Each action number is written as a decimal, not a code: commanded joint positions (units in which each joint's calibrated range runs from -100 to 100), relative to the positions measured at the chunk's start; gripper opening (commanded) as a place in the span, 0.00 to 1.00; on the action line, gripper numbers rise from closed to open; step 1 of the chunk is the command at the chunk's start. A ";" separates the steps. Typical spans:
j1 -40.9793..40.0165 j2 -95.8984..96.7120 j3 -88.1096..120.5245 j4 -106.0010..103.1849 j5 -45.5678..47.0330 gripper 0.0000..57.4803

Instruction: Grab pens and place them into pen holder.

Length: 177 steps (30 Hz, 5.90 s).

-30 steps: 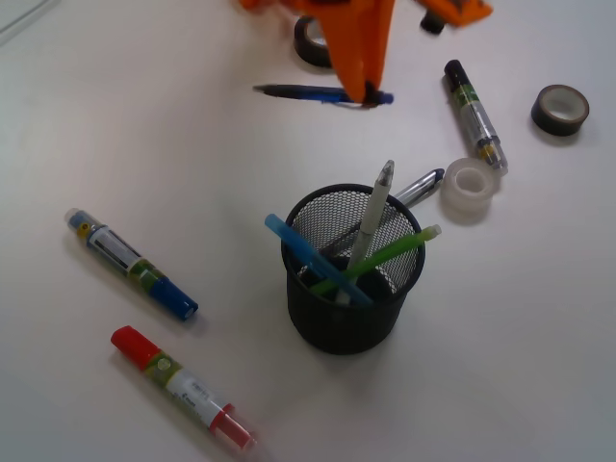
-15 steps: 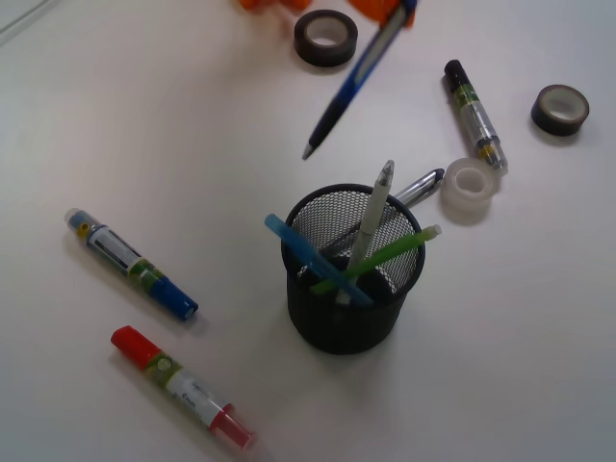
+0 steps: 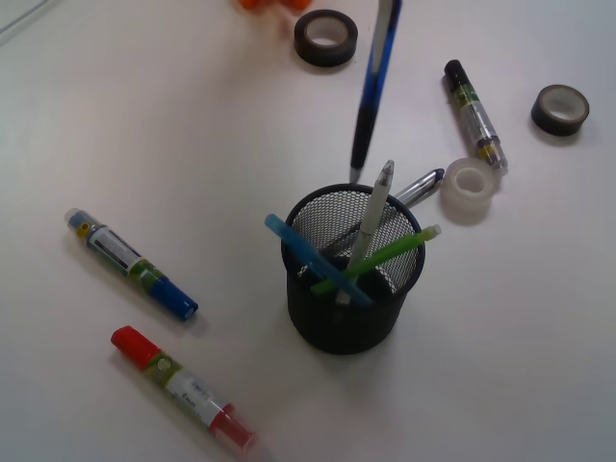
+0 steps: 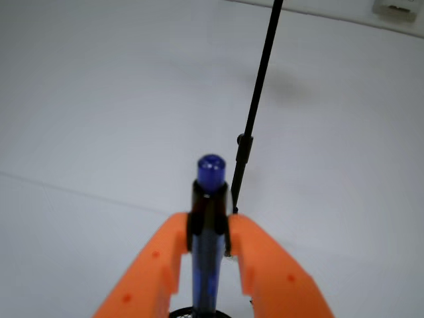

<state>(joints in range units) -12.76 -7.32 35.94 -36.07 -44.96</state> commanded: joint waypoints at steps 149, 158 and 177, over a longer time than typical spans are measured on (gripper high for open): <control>-1.18 13.65 -4.24 -4.18 -1.32 0.01; -1.18 18.58 -7.32 -4.88 -1.32 0.31; 1.14 -11.25 -20.18 61.27 40.93 0.01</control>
<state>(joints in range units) -13.80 -7.84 11.50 13.00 -9.45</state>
